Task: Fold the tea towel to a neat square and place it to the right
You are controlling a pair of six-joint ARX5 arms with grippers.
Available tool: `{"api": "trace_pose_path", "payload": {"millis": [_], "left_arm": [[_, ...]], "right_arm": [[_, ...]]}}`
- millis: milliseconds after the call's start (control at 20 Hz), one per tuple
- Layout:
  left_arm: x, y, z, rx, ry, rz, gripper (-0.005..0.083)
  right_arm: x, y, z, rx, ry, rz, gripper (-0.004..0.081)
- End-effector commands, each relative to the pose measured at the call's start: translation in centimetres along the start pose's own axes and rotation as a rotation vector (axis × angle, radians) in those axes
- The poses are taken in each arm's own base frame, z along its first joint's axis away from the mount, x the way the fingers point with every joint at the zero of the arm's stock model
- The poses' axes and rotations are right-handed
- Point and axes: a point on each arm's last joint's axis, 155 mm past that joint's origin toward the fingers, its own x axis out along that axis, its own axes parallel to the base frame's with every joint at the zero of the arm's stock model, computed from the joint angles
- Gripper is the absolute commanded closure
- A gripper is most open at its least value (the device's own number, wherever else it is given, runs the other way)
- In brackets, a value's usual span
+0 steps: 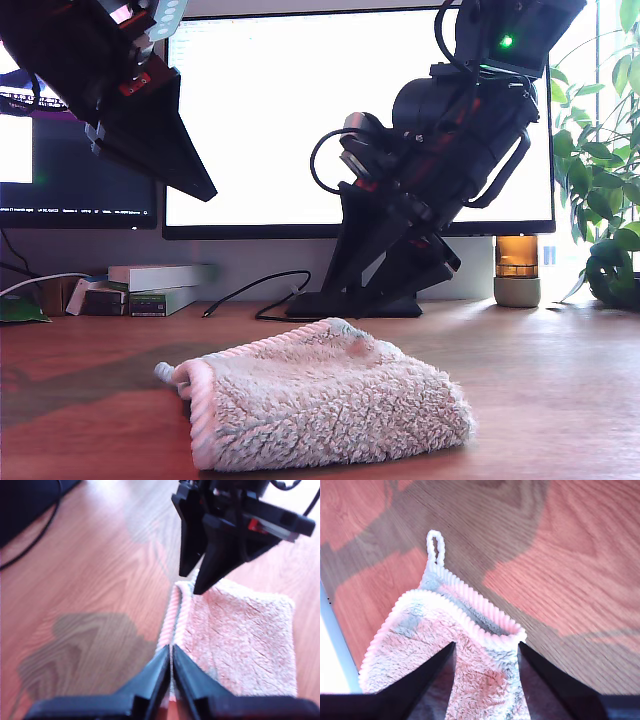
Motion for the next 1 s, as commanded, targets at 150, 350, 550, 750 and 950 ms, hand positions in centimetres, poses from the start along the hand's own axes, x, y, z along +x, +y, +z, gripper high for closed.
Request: {"api": "trace_pose_path", "payload": {"millis": [150,350,550,750,950], "left_arm": [[0.0,-0.2,0.0,-0.007,0.005,-0.009,0.0797],[0.0,-0.3,-0.2,-0.01,0.01,-0.011,0.0797],[0.0,-0.3,-0.2,-0.01,0.01,-0.011,0.0796],[0.0,-0.3,-0.2,-0.01,0.011,-0.011,0.0797],[0.0,-0.3,-0.3,-0.011,0.013,-0.011,0.0797]], "right_arm": [[0.9,-0.9,-0.7,0.004,0.025,-0.019,0.042],[1.2,-1.0,-1.1,-0.013,0.041,-0.016,0.042],[1.4,-1.0,-1.2,-0.029,0.046,-0.014,0.042],[1.9,-0.9,-1.1,-0.041,0.047,-0.011,0.042],[2.4,-1.1,-1.6,-0.033,0.063,-0.007,0.042]]}}
